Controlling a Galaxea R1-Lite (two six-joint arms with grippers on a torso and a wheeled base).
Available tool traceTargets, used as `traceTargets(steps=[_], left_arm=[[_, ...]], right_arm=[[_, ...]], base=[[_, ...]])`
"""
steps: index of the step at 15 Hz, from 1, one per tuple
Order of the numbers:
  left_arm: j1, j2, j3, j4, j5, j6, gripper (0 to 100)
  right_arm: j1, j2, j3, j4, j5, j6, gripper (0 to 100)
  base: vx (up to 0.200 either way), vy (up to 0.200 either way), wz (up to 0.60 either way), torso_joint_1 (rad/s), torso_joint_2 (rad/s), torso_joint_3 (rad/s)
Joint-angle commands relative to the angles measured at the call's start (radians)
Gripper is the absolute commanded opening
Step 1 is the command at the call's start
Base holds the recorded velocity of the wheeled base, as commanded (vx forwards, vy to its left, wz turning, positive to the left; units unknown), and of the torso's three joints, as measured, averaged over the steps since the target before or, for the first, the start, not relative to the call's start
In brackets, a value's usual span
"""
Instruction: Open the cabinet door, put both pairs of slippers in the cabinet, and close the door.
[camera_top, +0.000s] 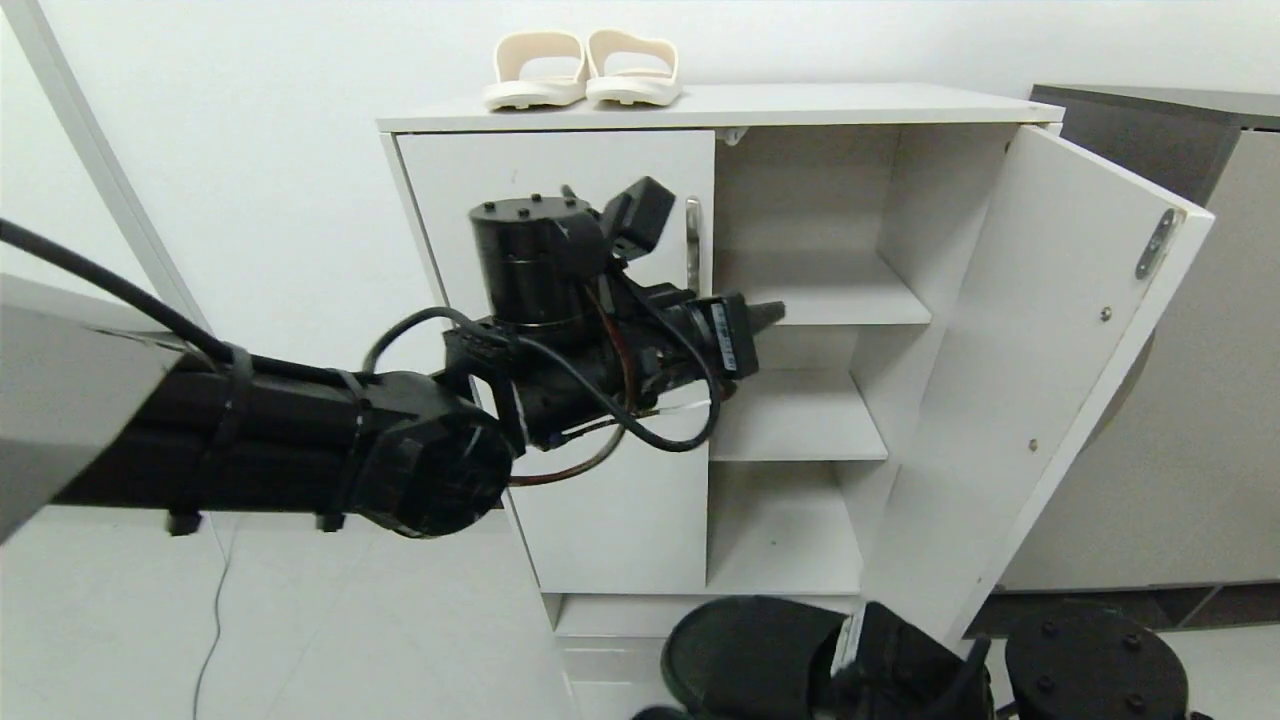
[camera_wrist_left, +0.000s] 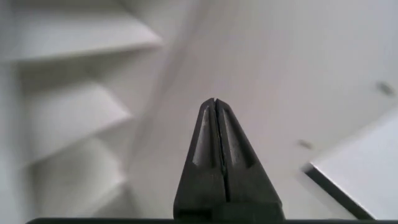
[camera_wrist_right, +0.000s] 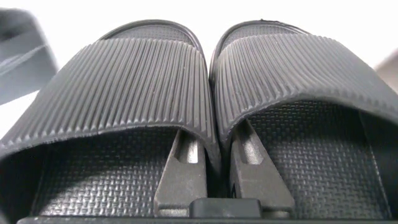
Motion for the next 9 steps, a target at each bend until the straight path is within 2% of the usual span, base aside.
traceTargets(steps=[1,2,3,5,6,7,8,9], left_arm=[[0.134,-0.182,0.089,0.056,0.083,0.052,0],[0.163,-0.231,0.117,0.099,0.123,0.089,0],[0.217,-0.362,0.200,0.204,0.238,0.180,0],[0.235,-0.583,0.355,0.301,0.408,0.259,0],[0.235,-0.684,0.421,0.347,0.508,0.276,0],[0.235,-0.730,0.450,0.369,0.558,0.281,0],[0.286,-0.896,0.560,0.431,0.682,0.285,0],[0.372,-0.992,0.611,0.461,0.687,0.293,0]], right_arm=[[-0.025,0.131,-0.147,0.001,-0.267,0.086,0],[-0.034,0.159,-0.180,0.001,-0.338,0.101,0],[-0.053,0.202,-0.236,0.002,-0.435,0.131,0],[-0.082,0.243,-0.292,0.004,-0.546,0.132,0],[-0.096,0.265,-0.321,0.004,-0.594,0.132,0],[-0.107,0.277,-0.336,0.004,-0.620,0.131,0],[-0.131,0.302,-0.380,0.002,-0.657,0.127,0],[-0.139,0.303,-0.391,0.004,-0.658,0.127,0]], base=[[0.000,0.000,0.00,0.000,0.00,0.000],[0.000,0.000,0.00,0.000,0.00,0.000],[0.000,0.000,0.00,0.000,0.00,0.000],[0.000,0.000,0.00,0.000,0.00,0.000],[0.000,0.000,0.00,0.000,0.00,0.000],[0.000,0.000,0.00,0.000,0.00,0.000],[0.000,0.000,0.00,0.000,0.00,0.000],[0.000,0.000,0.00,0.000,0.00,0.000]])
